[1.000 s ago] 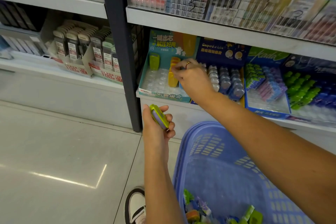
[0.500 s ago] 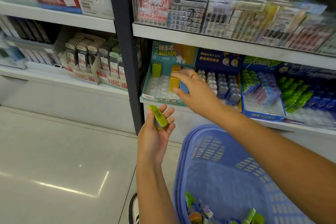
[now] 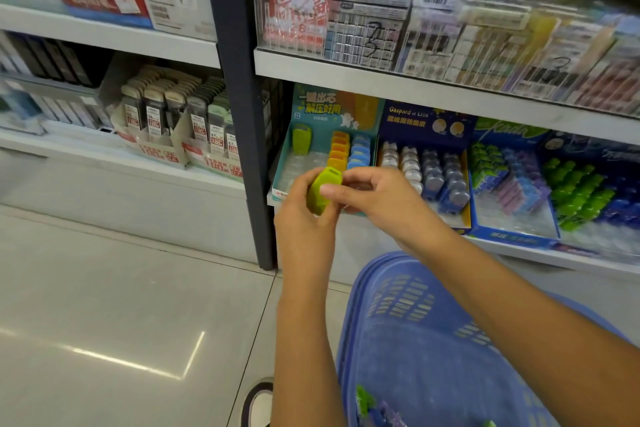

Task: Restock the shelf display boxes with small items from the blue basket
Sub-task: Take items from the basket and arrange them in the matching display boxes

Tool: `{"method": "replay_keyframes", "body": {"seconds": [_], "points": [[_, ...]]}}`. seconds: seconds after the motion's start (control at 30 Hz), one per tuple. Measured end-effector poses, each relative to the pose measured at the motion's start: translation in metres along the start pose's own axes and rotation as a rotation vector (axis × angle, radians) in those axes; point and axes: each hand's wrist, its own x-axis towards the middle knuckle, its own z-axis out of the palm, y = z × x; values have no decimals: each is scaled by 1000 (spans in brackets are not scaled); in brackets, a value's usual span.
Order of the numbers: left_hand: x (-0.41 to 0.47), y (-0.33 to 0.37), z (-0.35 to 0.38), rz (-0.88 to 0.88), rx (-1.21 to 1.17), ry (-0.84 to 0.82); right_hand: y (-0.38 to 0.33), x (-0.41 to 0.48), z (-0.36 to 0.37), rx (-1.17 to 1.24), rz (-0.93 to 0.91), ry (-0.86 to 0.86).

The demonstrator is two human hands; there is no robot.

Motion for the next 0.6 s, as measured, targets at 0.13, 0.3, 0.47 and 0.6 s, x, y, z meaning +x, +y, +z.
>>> {"method": "replay_keyframes", "body": {"seconds": [0.13, 0.3, 0.47, 0.6], "points": [[10, 0, 8, 33, 52, 30, -5, 23, 0, 16, -77, 96], [22, -9, 8, -2, 37, 39, -2, 43, 0, 111, 124, -32], [22, -27, 12, 16, 378, -150, -8, 72, 5, -16, 106, 92], [22, -34, 12, -1, 691, -318, -15, 102, -6, -637, -39, 233]]}}
